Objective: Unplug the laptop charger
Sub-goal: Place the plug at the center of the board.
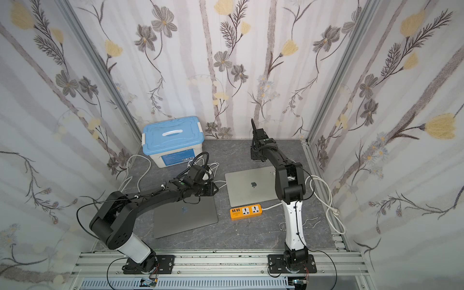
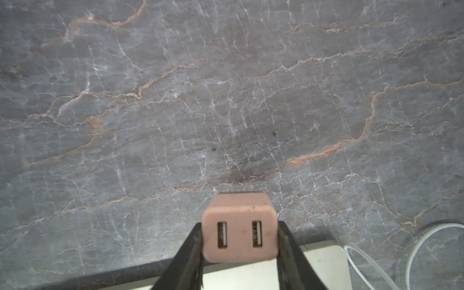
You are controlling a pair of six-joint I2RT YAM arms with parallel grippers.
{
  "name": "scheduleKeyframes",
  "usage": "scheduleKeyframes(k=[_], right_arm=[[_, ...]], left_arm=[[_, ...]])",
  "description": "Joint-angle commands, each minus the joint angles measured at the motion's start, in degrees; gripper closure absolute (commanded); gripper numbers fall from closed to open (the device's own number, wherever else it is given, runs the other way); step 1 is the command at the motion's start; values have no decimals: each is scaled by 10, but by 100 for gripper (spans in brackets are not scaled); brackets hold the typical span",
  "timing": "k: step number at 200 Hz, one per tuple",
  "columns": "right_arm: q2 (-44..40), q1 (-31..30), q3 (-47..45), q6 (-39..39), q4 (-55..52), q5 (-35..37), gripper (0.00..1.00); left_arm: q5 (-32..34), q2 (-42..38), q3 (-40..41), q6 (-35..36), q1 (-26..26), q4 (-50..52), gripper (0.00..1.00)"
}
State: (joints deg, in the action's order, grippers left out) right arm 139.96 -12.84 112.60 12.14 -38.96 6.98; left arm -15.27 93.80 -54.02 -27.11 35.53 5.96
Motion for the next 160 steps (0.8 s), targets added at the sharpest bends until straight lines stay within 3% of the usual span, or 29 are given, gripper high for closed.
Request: scheduleKeyframes(k=[1,95,160], right_arm=[[9,6,5,3,-1,-16,58],[57,33,58,-1,-18,-33,52],[27,25,47,-15,30,-23,50]], left_arm=[[-14,8,-5,-1,0,-23,61],[-17,26,-7,-7,-2,-29,61],[-18,23,-11,-11,-2,-26,62]])
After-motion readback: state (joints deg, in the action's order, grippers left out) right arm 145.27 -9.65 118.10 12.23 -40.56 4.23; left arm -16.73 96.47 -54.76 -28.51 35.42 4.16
